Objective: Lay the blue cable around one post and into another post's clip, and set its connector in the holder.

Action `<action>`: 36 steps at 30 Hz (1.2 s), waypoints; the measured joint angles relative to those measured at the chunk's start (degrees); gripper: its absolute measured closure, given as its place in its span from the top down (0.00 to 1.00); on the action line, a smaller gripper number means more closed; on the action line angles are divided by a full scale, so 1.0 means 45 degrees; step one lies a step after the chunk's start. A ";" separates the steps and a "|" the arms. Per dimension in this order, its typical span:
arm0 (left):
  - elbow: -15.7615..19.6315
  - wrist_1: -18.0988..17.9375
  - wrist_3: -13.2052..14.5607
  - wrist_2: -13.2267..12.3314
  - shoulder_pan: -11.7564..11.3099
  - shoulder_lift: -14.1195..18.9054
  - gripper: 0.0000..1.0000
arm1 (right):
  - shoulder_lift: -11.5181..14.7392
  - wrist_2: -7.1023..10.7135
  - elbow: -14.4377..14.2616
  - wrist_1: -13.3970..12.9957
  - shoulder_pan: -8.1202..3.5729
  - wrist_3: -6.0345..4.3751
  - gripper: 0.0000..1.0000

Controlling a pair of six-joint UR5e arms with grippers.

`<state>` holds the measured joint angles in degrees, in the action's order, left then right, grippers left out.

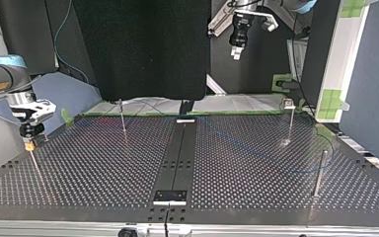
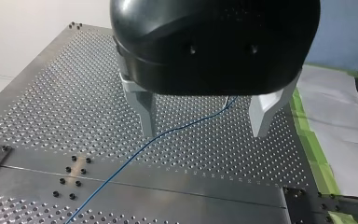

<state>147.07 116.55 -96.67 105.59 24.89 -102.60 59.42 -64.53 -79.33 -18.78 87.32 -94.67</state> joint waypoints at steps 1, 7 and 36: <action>0.0001 0.0000 0.0000 0.0000 0.0000 0.0000 0.99 | 0.0000 0.0000 0.0000 0.0001 0.0000 -0.0001 1.00; 0.0006 0.0000 0.0000 0.0001 0.0000 0.0000 0.99 | 0.0003 0.0000 -0.0001 0.0040 0.0000 -0.0007 1.00; 0.0014 0.0000 0.0019 0.0001 0.0000 0.0000 0.99 | 0.0004 -0.0385 -0.0001 0.0072 0.0000 -0.0099 1.00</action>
<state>147.13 116.56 -96.59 105.60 24.89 -102.59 59.44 -66.26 -79.33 -18.45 87.32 -95.11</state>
